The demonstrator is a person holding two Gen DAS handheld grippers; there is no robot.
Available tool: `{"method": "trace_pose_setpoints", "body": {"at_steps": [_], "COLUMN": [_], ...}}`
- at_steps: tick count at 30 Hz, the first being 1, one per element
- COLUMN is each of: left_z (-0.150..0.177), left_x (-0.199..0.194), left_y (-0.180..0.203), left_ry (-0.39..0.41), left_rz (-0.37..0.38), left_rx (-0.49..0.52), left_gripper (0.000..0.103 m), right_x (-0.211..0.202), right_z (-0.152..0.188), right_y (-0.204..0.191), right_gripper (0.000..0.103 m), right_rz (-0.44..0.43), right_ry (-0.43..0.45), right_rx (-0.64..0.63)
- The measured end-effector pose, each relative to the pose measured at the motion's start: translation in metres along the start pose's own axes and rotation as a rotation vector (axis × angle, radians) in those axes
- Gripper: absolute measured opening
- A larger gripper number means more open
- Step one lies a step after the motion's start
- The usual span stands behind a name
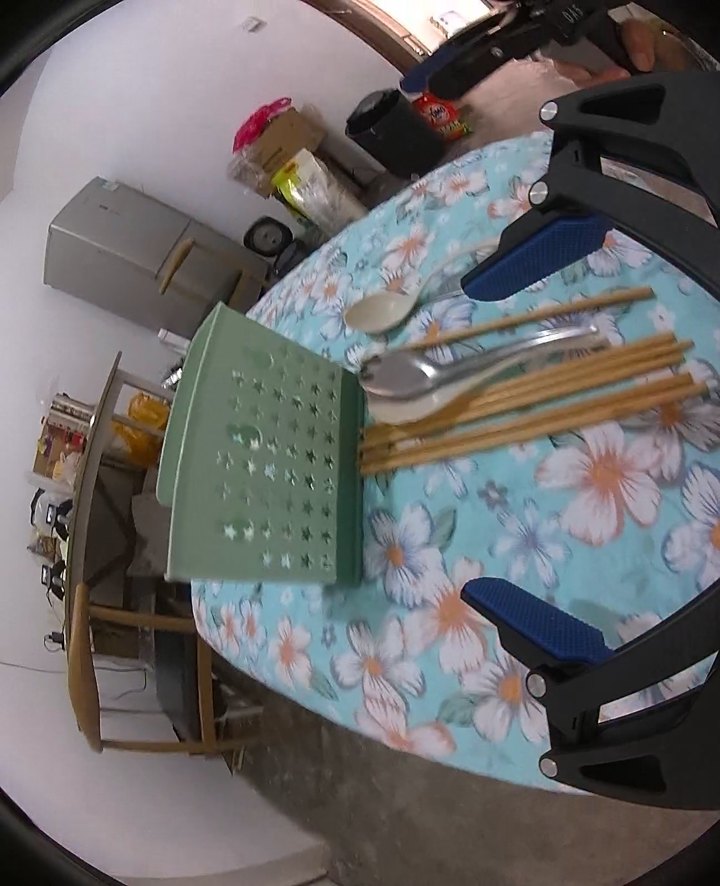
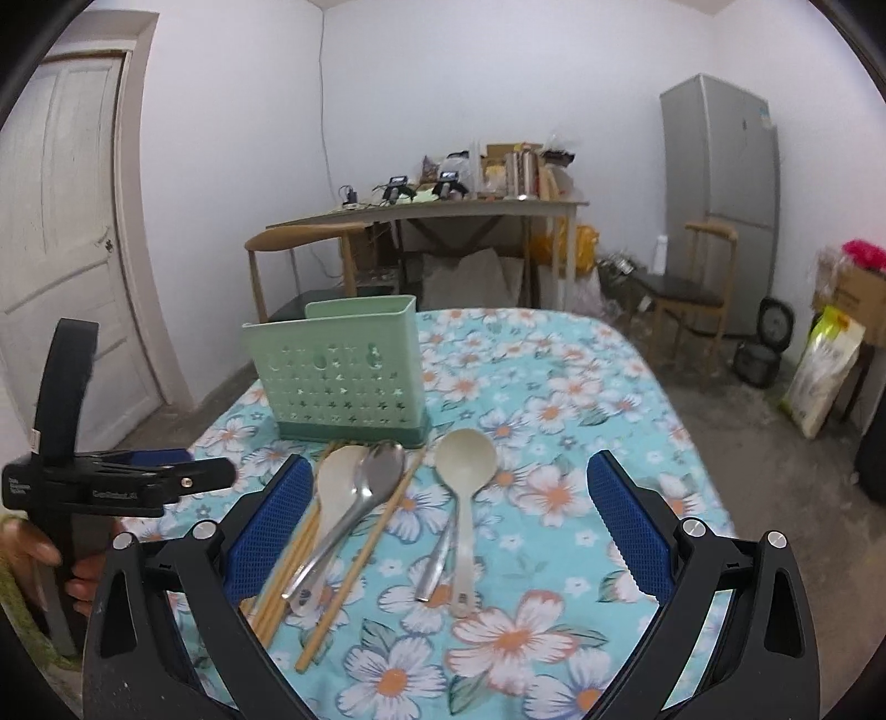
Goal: Organize utensils
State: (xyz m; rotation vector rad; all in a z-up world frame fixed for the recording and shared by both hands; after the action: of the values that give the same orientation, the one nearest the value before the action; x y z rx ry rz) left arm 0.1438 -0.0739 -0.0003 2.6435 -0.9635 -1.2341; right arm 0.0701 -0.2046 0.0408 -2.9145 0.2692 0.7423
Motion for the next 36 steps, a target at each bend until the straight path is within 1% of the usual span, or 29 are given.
{"method": "trace_pose_setpoints", "body": {"at_steps": [2,3,4,5,7,8,9,10,13,15,17,19,22,26,30,33,36], "left_z": [-0.003,-0.006,-0.007,-0.01,-0.014,-0.016,-0.018,-0.02,-0.027,-0.031,-0.035,-0.038,-0.043,-0.046,-0.046,-0.045,-0.043], "left_x": [0.003,0.007,0.011,0.015,0.026,0.032,0.039,0.045,0.063,0.073,0.083,0.09,0.099,0.108,0.117,0.122,0.127], "left_y": [0.003,0.005,0.006,0.007,0.008,0.008,0.008,0.008,0.007,0.005,0.002,-0.001,-0.002,-0.004,-0.007,-0.004,-0.001], "left_ry": [0.011,0.014,0.011,0.002,-0.026,-0.041,-0.06,-0.073,-0.114,-0.137,-0.164,-0.183,-0.208,-0.234,-0.253,-0.263,-0.282], "left_rz": [0.002,0.0,0.005,0.005,0.015,0.02,0.025,0.032,0.051,0.071,0.093,0.096,0.11,0.107,0.113,0.129,0.122], "left_rx": [0.024,0.042,0.055,0.066,0.081,0.085,0.088,0.089,0.101,0.098,0.087,0.083,0.098,0.13,0.143,0.151,0.175], "left_gripper": [0.097,0.096,0.09,0.087,0.072,0.067,0.059,0.052,0.042,0.038,0.036,0.033,0.032,0.03,0.024,0.02,0.02], "right_x": [0.007,0.013,0.018,0.02,0.033,0.039,0.044,0.049,0.068,0.084,0.1,0.115,0.141,0.165,0.191,0.205,0.212], "right_z": [-0.001,0.0,0.002,0.003,0.008,0.01,0.01,0.01,0.004,0.001,-0.004,-0.007,-0.01,-0.014,-0.011,-0.008,-0.004], "right_y": [0.001,0.001,0.002,0.003,0.005,0.006,0.007,0.006,0.003,0.0,-0.002,-0.005,-0.012,-0.015,-0.019,-0.019,-0.019], "right_gripper": [0.081,0.078,0.07,0.059,0.05,0.043,0.04,0.04,0.04,0.04,0.04,0.04,0.04,0.04,0.039,0.037,0.032], "right_rz": [-0.039,-0.059,-0.084,-0.098,-0.14,-0.17,-0.192,-0.213,-0.283,-0.32,-0.358,-0.38,-0.445,-0.516,-0.551,-0.569,-0.586], "right_ry": [-0.021,-0.032,-0.048,-0.061,-0.104,-0.126,-0.141,-0.151,-0.188,-0.213,-0.235,-0.253,-0.295,-0.348,-0.404,-0.437,-0.47], "right_rx": [0.028,0.044,0.065,0.078,0.115,0.137,0.147,0.148,0.116,0.08,0.04,0.0,-0.082,-0.143,-0.18,-0.181,-0.176]}}
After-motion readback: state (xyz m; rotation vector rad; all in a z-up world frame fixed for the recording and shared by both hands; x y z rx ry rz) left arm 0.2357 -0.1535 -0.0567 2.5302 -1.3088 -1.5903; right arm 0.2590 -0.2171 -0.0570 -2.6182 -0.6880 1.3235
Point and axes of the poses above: each gripper's, at about its wrist camera, not at the fingertips, and x roughly the way its jaws point, y to its right, z to its underside, the point moved 2 cm from there along x, roughly the way its jaws point, and after that the axes turned 2 degrees about z, right-handed, at the moved point
